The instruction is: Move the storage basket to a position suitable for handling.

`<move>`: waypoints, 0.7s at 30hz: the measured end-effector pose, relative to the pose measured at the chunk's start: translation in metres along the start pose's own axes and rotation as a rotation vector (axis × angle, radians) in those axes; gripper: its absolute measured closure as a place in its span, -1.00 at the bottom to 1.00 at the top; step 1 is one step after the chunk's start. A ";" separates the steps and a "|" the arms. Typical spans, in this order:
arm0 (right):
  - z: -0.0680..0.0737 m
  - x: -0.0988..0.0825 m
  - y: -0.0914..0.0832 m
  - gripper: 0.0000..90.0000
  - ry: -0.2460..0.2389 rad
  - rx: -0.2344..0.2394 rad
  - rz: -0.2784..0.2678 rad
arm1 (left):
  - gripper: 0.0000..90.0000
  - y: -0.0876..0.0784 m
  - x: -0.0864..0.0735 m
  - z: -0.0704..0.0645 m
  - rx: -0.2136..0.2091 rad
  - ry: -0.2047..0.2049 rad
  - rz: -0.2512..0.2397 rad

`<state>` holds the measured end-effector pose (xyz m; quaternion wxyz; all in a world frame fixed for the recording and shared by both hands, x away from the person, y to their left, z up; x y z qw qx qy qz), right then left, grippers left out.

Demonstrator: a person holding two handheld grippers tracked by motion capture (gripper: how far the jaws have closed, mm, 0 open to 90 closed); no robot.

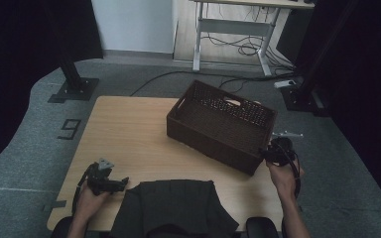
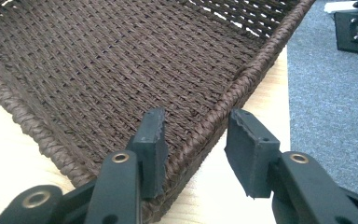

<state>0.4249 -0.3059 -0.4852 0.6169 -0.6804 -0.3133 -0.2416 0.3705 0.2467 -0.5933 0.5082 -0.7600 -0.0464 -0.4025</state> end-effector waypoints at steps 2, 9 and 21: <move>0.000 0.000 0.000 0.31 0.019 0.010 0.004 | -1.00 0.000 0.000 0.000 0.001 0.000 0.000; 0.000 -0.001 0.002 0.40 0.057 0.034 0.016 | -1.00 0.000 0.000 0.000 0.001 0.000 0.000; 0.017 0.003 0.003 0.49 0.027 0.059 0.018 | -1.00 0.000 0.000 0.001 -0.005 0.005 0.000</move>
Point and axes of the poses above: each handheld gripper's, and its own axes: y roughly forward along the jaws, x roughly out of its top, z roughly to its left, the point moved 6 cm from there along y, roughly forward along the jaws, and after that the axes turned 12 degrees about -x, right-handed, at the moved point
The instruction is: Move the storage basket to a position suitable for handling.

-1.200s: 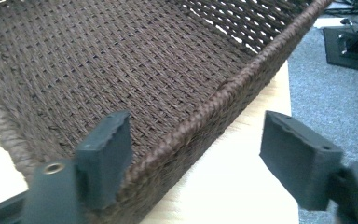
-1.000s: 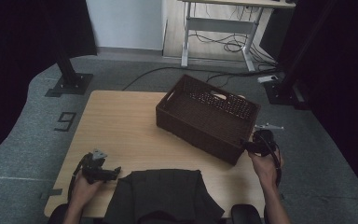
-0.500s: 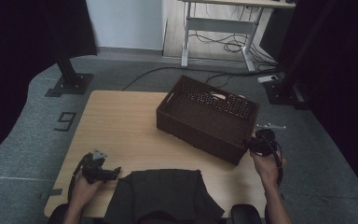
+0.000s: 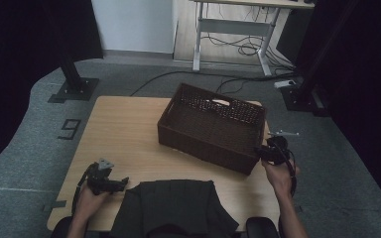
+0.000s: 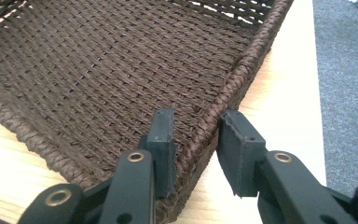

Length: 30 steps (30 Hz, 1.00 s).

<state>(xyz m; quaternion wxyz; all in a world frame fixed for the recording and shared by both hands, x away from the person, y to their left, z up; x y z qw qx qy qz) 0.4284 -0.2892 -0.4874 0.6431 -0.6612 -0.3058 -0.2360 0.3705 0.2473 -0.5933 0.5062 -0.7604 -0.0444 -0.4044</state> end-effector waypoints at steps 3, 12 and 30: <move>0.008 0.001 0.000 0.51 -0.025 0.006 0.000 | -1.00 -0.003 -0.002 0.005 0.006 -0.007 -0.002; 0.028 0.003 0.000 0.55 -0.073 0.027 -0.008 | -1.00 -0.007 -0.005 0.014 0.024 -0.028 -0.005; 0.078 -0.005 -0.013 0.55 -0.187 0.110 -0.029 | -1.00 -0.016 -0.011 0.028 0.053 -0.060 -0.014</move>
Point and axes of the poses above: each handheld gripper's, and its own axes: y roughly forward along the jaws, x roughly out of its top, z roughly to its left, the point moved 6 cm from there along y, roughly forward along the jaws, and after that the axes turned 12 degrees about -x, right-handed, at the moved point
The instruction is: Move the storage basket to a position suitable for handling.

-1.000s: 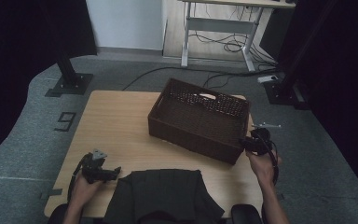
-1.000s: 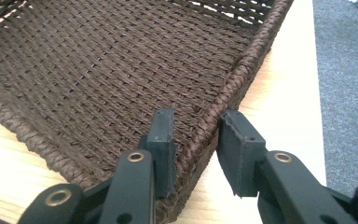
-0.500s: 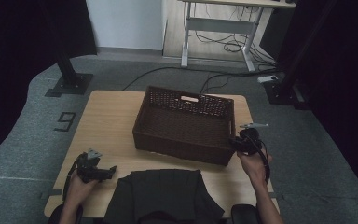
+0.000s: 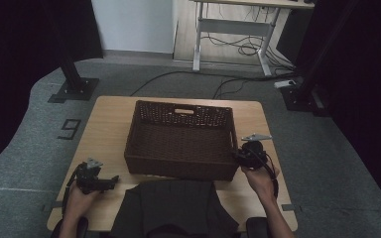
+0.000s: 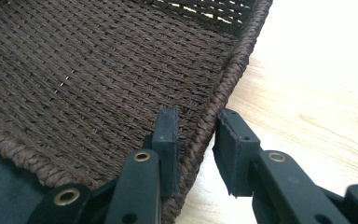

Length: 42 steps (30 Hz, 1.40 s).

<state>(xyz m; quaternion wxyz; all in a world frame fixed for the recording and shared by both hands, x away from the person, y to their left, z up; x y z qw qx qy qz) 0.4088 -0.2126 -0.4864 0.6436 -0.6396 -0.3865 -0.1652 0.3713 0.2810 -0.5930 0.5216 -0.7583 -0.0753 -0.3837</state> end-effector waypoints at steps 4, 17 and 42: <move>0.004 -0.003 -0.003 0.56 -0.010 0.009 -0.004 | -1.00 0.000 0.000 0.000 0.000 0.000 0.000; 0.007 -0.013 -0.012 0.54 0.002 0.018 -0.016 | -1.00 0.000 0.000 0.000 0.002 -0.002 0.000; -0.024 0.000 -0.024 -0.45 -0.037 0.032 -0.170 | -1.00 -0.001 -0.001 -0.002 0.003 -0.002 0.000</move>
Point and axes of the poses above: each handheld gripper's, and its own axes: y roughly forward along the jaws, x roughly out of its top, z roughly to its left, the point moved 6 cm from there along y, roughly forward along the jaws, and after that the axes turned 12 degrees about -x, right-handed, at the moved point
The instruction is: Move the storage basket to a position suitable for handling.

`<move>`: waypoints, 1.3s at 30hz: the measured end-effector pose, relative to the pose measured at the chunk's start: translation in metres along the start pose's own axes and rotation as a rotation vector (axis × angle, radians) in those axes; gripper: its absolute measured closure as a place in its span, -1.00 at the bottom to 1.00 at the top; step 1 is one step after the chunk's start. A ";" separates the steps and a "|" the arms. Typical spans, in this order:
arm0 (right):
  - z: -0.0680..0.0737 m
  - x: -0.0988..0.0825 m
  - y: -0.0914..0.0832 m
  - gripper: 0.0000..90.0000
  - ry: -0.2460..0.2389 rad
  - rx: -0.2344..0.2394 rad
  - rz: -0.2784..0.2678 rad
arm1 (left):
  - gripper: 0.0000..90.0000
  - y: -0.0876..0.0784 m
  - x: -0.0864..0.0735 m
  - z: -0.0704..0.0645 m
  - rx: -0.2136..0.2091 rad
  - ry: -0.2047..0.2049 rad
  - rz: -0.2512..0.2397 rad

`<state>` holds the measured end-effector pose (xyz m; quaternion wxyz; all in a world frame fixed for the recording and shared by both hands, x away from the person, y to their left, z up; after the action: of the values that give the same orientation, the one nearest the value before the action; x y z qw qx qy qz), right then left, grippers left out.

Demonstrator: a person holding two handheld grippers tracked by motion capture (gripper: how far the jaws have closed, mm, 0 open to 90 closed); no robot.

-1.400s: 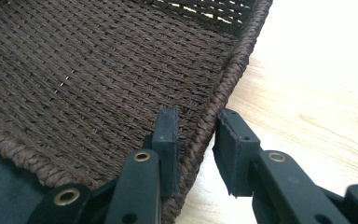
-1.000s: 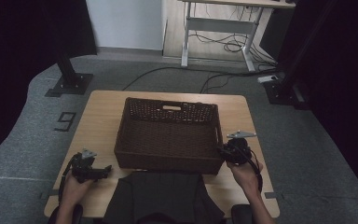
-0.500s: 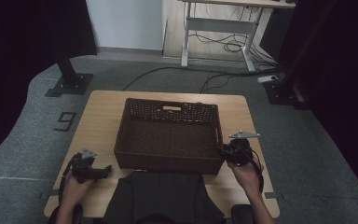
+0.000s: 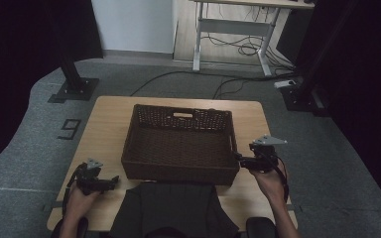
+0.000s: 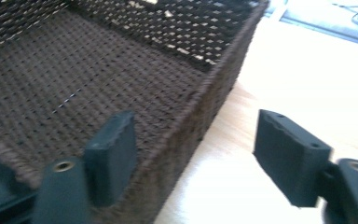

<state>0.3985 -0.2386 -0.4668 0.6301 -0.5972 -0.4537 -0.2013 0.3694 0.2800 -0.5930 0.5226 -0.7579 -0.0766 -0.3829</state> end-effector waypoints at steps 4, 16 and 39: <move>-0.016 -0.004 -0.001 -0.71 0.003 -0.044 -0.018 | -1.00 0.000 0.000 0.000 -0.001 0.002 0.002; -0.035 -0.029 0.003 -1.00 0.017 -0.054 -0.003 | -1.00 -0.002 -0.003 -0.003 -0.001 0.003 0.004; -0.024 -0.097 0.032 -1.00 0.108 -0.055 0.091 | -1.00 -0.003 -0.004 -0.003 0.028 -0.034 -0.007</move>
<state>0.3831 -0.2822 -0.5609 0.6454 -0.6226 -0.3858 -0.2168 0.3640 0.2801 -0.5929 0.5305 -0.7565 -0.0937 -0.3707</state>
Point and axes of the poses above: each handheld gripper's, and its own axes: y roughly forward along the jaws, x roughly out of its top, z roughly to its left, the point moved 6 cm from there along y, roughly forward along the jaws, and after that the axes turned 12 degrees about -x, right-handed, at the moved point
